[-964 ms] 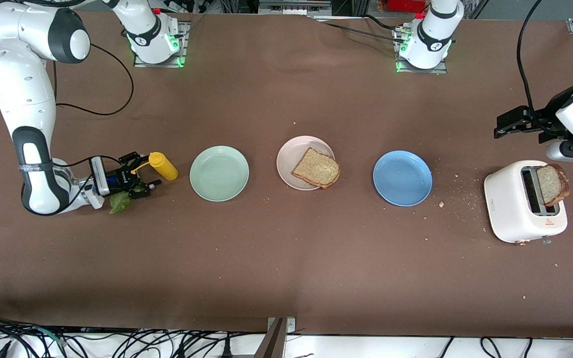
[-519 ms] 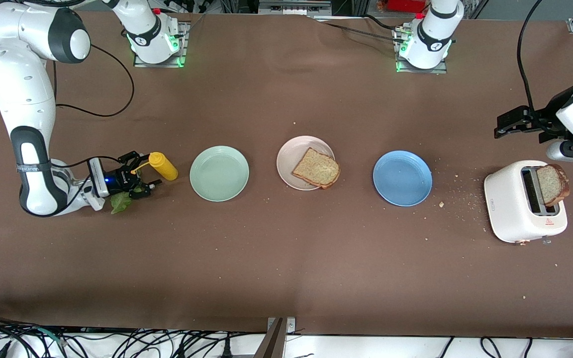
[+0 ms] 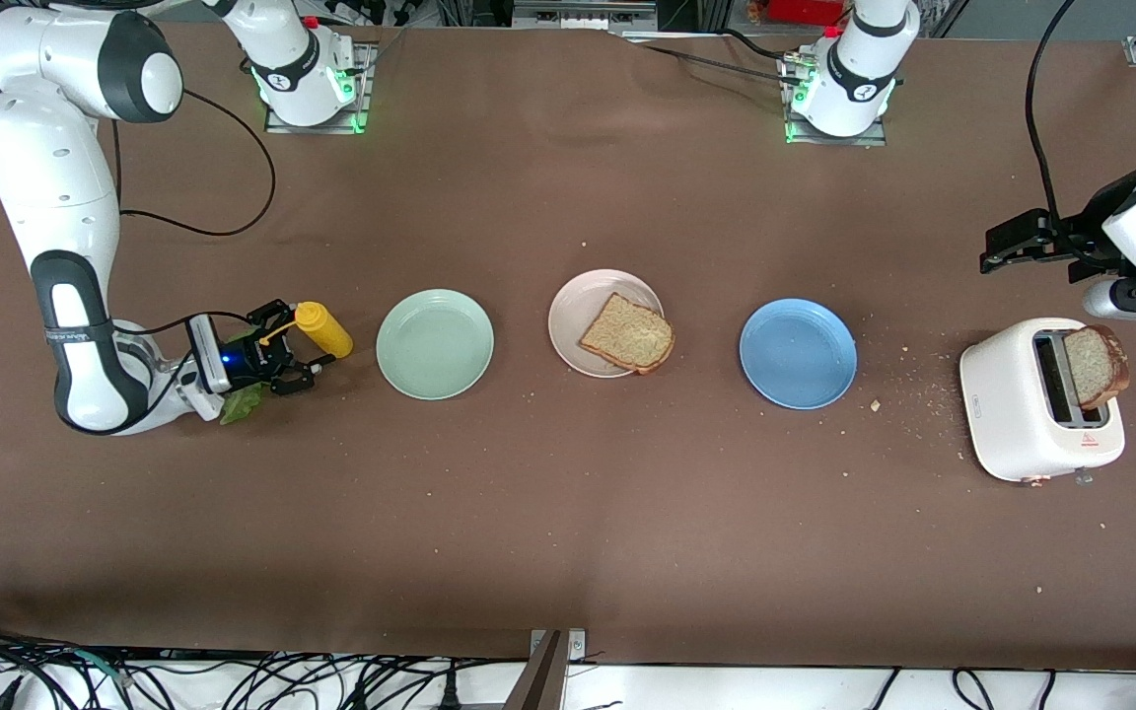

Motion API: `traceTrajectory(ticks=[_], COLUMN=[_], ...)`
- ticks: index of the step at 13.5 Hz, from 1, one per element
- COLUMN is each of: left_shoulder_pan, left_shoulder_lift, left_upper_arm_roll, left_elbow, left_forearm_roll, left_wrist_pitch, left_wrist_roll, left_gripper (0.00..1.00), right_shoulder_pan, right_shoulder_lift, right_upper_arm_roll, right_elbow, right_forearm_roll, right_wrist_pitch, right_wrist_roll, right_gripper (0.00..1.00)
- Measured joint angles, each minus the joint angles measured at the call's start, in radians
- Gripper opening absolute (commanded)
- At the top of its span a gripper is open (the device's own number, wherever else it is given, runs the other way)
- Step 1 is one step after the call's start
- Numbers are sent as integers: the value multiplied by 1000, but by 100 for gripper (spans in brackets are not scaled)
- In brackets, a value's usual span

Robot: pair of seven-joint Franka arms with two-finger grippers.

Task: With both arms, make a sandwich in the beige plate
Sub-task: 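Reach the right gripper to the yellow mustard bottle and grasp it, then lift the mustard bottle with the right gripper over the beige plate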

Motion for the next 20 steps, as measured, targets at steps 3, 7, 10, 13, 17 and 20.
traceTrajectory(ticks=[3, 7, 10, 13, 17, 20], left_shoulder_pan=[0, 0, 0, 0, 2, 2], left_shoulder_lift=[0, 0, 0, 0, 0, 0], left_upper_arm_roll=[0, 0, 0, 1, 2, 2], left_elbow=[0, 0, 0, 0, 0, 0], left_forearm_roll=[0, 0, 0, 0, 0, 0], left_wrist_pitch=[0, 0, 0, -1, -1, -1], left_wrist_roll=[0, 0, 0, 0, 0, 0], left_gripper=[100, 100, 100, 100, 100, 100], right_shoulder_pan=[1, 2, 3, 3, 26, 102], right_shoulder_lift=[-1, -1, -2, -46, -185, -263], right_upper_arm_roll=[0, 0, 0, 0, 0, 2], right_elbow=[0, 0, 13, 82, 228, 343], right_forearm_roll=[2, 34, 73, 58, -68, -195], right_wrist_pitch=[1, 15, 18, 17, 15, 15], right_wrist_roll=[0, 0, 10, 208, 666, 1052], right_gripper=[7, 0, 0, 0, 0, 0])
